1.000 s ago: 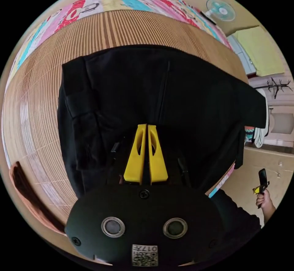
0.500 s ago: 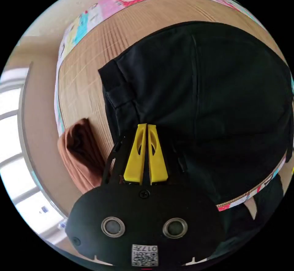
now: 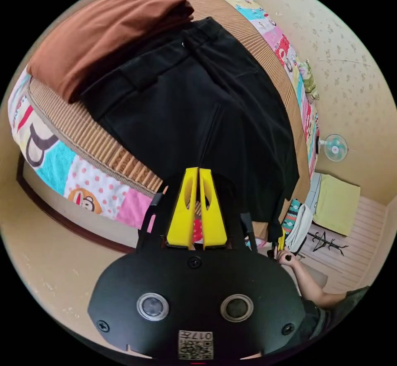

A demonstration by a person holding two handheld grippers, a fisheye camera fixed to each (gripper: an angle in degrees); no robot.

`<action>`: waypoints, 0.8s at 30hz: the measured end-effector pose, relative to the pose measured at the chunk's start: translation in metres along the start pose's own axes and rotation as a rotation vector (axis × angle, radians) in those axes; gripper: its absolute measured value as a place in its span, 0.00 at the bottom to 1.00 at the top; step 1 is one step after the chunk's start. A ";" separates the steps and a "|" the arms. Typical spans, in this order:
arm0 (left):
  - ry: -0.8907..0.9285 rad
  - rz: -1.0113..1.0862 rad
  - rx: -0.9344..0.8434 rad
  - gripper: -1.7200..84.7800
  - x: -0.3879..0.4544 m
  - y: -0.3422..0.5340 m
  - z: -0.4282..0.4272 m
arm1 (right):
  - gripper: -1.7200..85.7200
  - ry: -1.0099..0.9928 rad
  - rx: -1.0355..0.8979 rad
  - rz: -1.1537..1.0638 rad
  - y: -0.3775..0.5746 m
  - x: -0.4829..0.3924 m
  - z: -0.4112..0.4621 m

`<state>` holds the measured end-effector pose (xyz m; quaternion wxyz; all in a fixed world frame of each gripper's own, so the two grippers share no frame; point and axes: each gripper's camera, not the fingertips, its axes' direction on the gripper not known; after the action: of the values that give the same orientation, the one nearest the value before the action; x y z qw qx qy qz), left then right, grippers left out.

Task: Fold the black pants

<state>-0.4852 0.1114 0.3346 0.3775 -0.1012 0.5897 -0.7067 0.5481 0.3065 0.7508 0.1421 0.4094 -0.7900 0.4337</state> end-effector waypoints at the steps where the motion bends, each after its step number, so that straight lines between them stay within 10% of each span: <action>1: 0.032 -0.030 -0.052 0.01 -0.007 0.016 0.011 | 0.07 0.000 -0.014 -0.022 0.001 -0.008 -0.001; 7: 0.112 -0.079 -0.045 0.05 -0.022 0.034 0.013 | 0.05 -0.189 -0.181 -0.205 0.043 -0.118 0.001; 13: 0.171 -0.175 -0.022 0.13 -0.036 -0.005 0.021 | 0.04 -0.116 0.108 -0.438 0.003 -0.185 -0.076; 19: 0.192 -0.324 0.048 0.13 -0.050 -0.011 0.011 | 0.05 0.188 -0.014 -0.238 -0.009 -0.118 -0.104; 24: 0.198 -0.422 0.221 0.16 -0.067 -0.017 -0.018 | 0.06 -0.244 0.044 -0.135 0.024 -0.010 -0.108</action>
<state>-0.4563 0.1686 0.3650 0.1708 -0.1103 0.5091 -0.8363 0.5221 0.4051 0.7947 0.0647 0.5142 -0.7626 0.3872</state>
